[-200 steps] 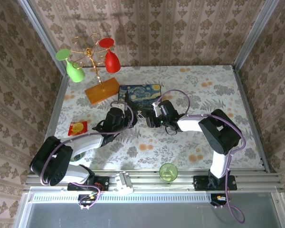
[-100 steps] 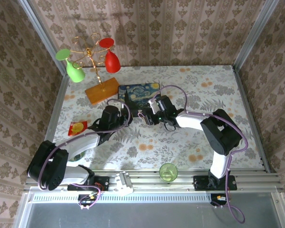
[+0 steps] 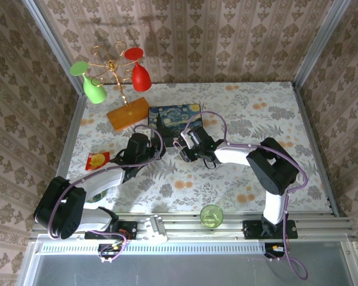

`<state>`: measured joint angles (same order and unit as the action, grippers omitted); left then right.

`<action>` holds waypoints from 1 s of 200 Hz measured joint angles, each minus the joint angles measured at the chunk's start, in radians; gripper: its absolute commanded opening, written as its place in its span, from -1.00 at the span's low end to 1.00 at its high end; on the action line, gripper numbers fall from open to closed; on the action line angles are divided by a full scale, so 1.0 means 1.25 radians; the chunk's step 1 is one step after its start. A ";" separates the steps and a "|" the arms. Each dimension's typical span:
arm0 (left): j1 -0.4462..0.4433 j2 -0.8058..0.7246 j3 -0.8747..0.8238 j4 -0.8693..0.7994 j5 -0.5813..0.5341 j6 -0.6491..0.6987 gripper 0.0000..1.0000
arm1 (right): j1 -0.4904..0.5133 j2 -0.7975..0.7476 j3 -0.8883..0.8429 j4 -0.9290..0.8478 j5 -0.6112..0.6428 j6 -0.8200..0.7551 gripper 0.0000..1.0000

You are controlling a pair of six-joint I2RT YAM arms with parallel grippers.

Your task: Unlock the padlock with the key

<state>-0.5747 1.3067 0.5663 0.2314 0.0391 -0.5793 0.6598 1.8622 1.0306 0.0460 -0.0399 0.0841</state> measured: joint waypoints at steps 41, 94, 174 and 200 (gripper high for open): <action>0.005 0.000 0.000 0.006 0.011 0.000 -0.31 | -0.074 -0.027 -0.092 0.103 -0.164 0.059 -0.01; 0.005 0.000 0.000 0.007 0.023 -0.001 -0.31 | -0.154 -0.014 -0.090 0.167 -0.330 0.116 -0.03; 0.029 0.000 -0.005 0.005 0.025 0.001 -0.31 | -0.104 0.061 -0.024 0.162 -0.246 0.121 -0.07; 0.037 0.000 -0.007 0.005 0.025 0.001 -0.32 | -0.093 0.069 -0.025 0.175 -0.227 0.111 -0.17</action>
<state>-0.5282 1.3067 0.5575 0.2379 0.0708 -0.5785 0.5438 1.9480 0.9997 0.2646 -0.3237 0.2234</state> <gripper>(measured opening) 0.344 0.446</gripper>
